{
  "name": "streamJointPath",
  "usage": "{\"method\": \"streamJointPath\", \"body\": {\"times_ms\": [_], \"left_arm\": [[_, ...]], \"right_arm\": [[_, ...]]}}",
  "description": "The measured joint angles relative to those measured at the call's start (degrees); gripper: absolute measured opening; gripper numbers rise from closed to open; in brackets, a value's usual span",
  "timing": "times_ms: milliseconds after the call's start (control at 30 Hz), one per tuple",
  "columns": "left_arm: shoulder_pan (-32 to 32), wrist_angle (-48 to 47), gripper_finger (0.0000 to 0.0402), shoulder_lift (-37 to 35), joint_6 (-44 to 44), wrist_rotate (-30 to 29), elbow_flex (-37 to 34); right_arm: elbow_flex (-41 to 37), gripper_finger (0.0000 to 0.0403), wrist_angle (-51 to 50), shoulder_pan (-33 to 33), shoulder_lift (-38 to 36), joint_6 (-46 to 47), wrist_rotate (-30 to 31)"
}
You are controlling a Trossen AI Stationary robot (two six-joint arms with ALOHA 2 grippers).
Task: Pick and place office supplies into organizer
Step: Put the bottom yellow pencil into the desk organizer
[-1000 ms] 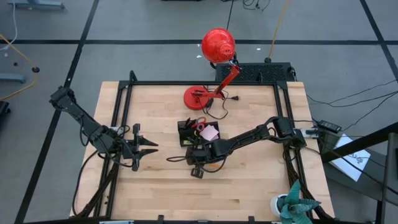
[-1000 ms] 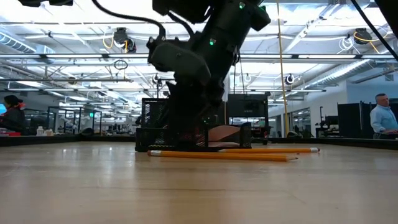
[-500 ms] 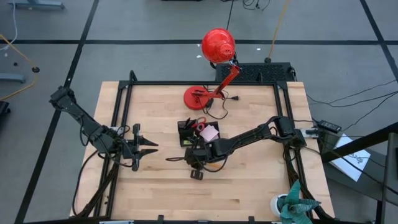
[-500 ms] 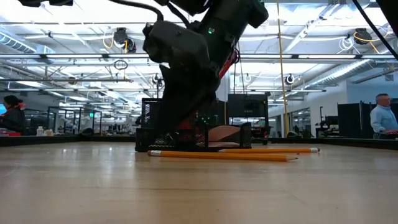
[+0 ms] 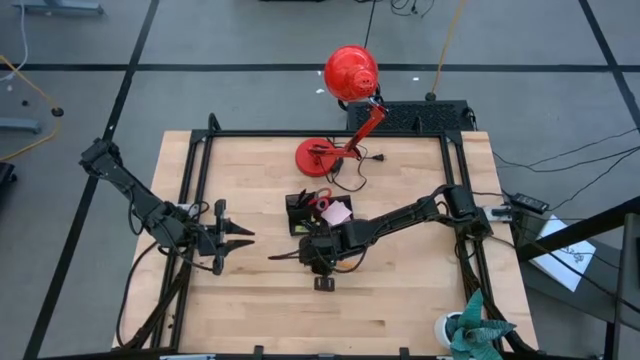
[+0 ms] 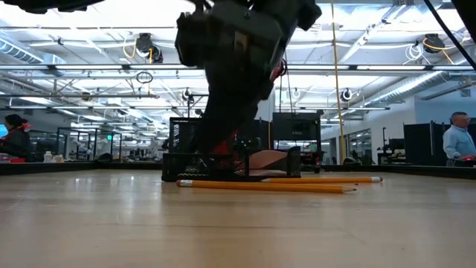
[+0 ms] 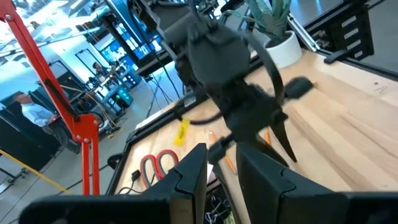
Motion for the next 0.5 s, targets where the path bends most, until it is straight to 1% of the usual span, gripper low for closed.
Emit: {"method": "streamJointPath", "body": {"times_ms": [233, 300, 367, 400, 500], "left_arm": [[0.0, -0.6, 0.0093, 0.0, -0.1, -0.1, 0.0], [0.0, -0.7, 0.0093, 0.0, -0.1, -0.1, 0.0], [0.0, -0.8, 0.0093, 0.0, -0.1, -0.2, 0.0], [0.0, -0.8, 0.0093, 0.0, -0.1, -0.2, 0.0], [0.0, -1.5, 0.0093, 0.0, -0.4, -0.3, 0.0]], "right_arm": [[0.0, 0.0024, -0.1, -0.1, -2.8, 2.5, 0.2], [0.0, 0.0023, -2.6, -0.5, -3.1, 3.9, 0.1], [0.0, 0.0028, -7.4, -1.0, -3.1, 5.9, 0.5], [0.0, 0.0034, -9.7, -1.2, -3.1, 6.4, 1.7], [0.0, 0.0065, -13.7, -1.4, -2.7, 6.6, 7.7]]}}
